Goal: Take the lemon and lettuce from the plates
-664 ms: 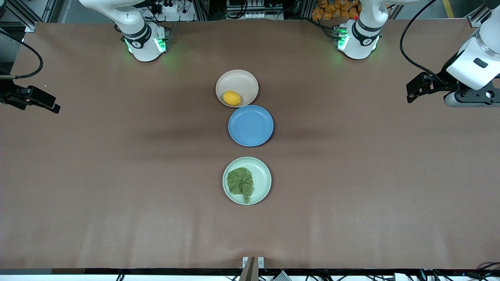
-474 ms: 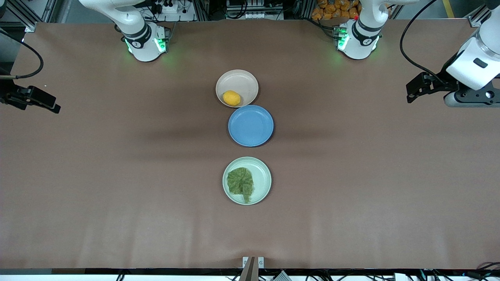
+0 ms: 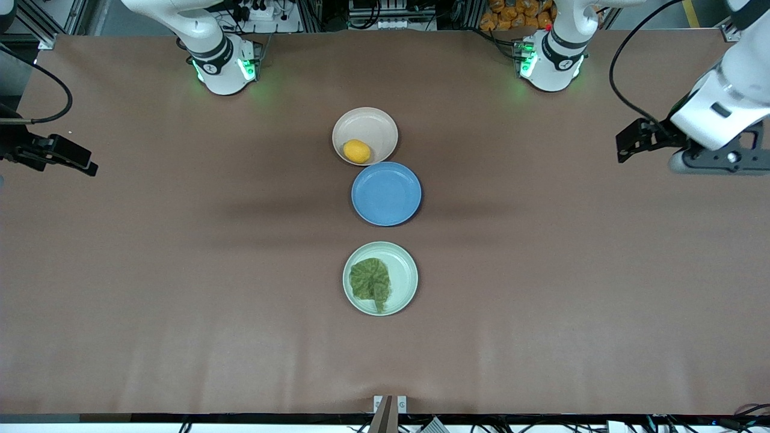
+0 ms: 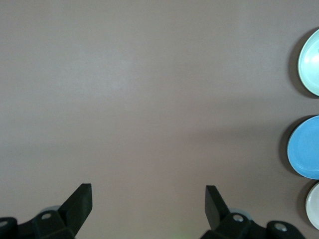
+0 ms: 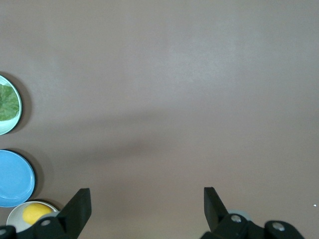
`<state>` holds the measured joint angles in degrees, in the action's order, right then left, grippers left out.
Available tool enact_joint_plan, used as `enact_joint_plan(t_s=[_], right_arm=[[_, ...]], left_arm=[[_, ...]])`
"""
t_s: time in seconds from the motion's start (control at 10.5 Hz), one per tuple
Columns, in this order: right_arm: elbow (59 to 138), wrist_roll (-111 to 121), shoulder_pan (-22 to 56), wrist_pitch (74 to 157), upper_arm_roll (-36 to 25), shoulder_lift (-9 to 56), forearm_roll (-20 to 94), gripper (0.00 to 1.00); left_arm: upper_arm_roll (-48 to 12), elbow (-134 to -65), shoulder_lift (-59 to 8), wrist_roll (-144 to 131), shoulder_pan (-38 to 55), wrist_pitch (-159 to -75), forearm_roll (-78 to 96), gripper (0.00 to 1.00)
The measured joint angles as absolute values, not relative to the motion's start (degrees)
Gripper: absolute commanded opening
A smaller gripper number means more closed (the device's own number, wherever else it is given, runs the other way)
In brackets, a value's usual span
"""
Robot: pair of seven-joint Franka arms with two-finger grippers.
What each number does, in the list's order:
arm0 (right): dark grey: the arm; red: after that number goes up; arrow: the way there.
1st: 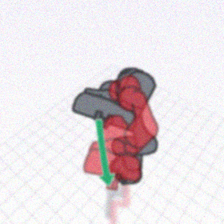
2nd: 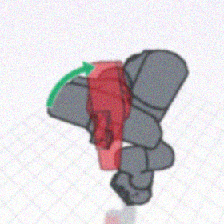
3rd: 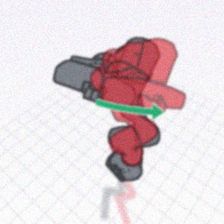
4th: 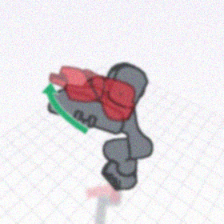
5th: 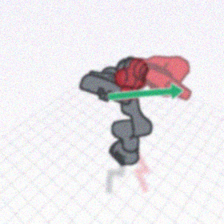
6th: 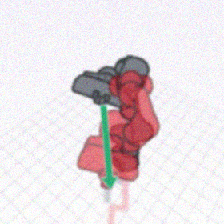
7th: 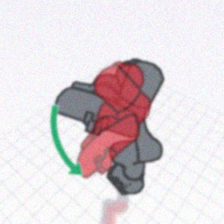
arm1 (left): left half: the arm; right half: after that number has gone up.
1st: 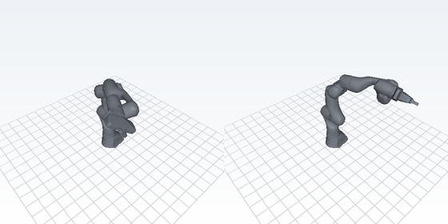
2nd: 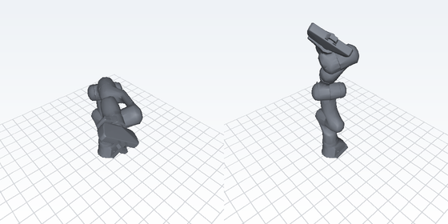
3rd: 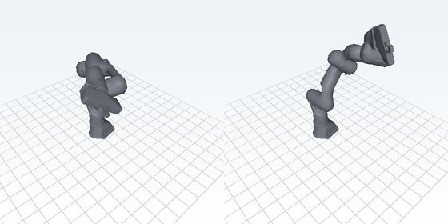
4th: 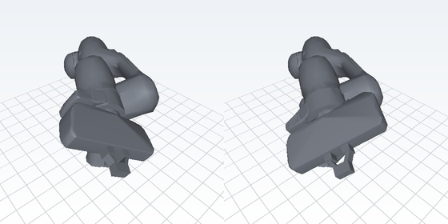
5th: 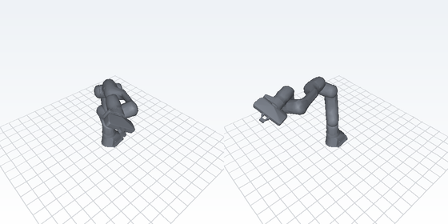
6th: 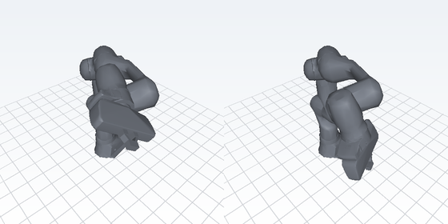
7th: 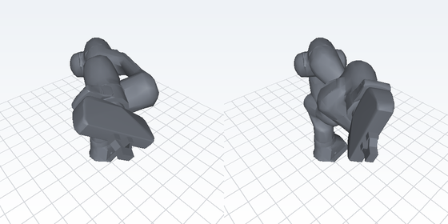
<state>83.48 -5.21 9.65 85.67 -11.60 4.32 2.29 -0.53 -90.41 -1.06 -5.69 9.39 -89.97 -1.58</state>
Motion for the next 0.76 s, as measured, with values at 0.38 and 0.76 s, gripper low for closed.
enact_joint_plan(t_s=[0.38,0.76], right_arm=[[83.5,-5.2,10.2,85.8,-11.2,4.7,2.3,1.00],[83.6,-5.2,12.4,87.4,-11.0,6.4,2.3,1.00]], left_arm=[[-0.8,-90.4,-9.6,-5.7,11.3,-90.1,-1.6,1.00],[-0.9,-86.0,-20.5,-7.9,16.5,-92.8,-1.6,1.00]])
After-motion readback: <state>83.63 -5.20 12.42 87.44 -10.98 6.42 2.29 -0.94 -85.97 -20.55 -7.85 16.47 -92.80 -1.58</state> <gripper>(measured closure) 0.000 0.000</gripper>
